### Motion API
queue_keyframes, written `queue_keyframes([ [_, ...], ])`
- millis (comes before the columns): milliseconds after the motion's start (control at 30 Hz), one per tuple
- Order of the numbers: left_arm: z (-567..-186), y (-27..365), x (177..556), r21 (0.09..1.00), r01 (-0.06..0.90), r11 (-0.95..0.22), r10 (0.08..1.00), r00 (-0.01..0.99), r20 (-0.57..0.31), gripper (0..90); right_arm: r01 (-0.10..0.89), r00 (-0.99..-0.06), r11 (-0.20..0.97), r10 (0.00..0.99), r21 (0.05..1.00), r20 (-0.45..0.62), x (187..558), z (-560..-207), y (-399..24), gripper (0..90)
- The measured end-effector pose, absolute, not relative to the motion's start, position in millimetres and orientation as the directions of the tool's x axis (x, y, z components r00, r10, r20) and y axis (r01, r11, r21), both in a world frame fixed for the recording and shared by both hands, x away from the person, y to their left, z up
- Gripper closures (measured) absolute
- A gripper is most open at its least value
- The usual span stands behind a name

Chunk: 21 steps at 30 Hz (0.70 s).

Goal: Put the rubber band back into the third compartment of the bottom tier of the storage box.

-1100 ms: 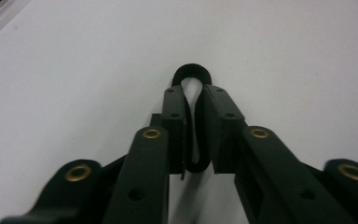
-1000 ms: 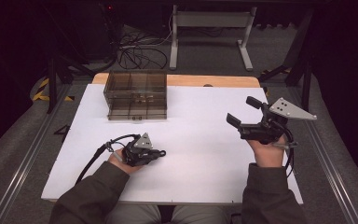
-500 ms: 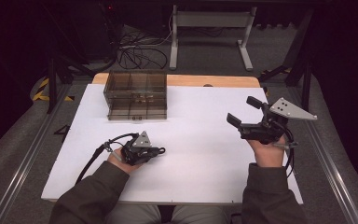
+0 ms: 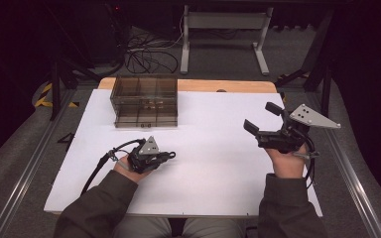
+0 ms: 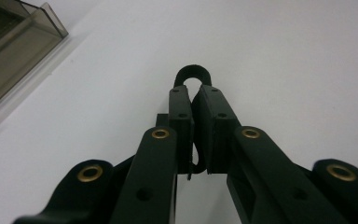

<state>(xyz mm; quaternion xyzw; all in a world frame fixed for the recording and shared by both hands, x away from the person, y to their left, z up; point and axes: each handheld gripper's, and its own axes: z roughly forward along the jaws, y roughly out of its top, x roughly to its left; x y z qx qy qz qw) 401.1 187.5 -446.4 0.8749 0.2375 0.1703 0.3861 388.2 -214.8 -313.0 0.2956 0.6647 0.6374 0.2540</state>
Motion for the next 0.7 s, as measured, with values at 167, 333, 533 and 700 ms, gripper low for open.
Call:
queue_keyframes([
  [167,-444,185,402,0.760,0.276,-0.588,0.554,0.823,0.129,83.8,0.070,-0.703,0.006,0.710,0.998,0.045,388,-313,-215,1.9],
  [333,-442,185,403,0.767,0.269,-0.583,0.560,0.816,0.140,83.9,0.072,-0.701,0.006,0.711,0.997,0.047,388,-312,-216,1.9],
  [533,-436,186,406,0.782,0.263,-0.566,0.577,0.804,0.147,83.9,0.076,-0.706,0.002,0.706,0.997,0.052,388,-312,-216,1.9],
  [700,-432,188,410,0.791,0.255,-0.556,0.588,0.793,0.157,84.0,0.083,-0.710,0.008,0.702,0.997,0.053,389,-313,-214,1.9],
])
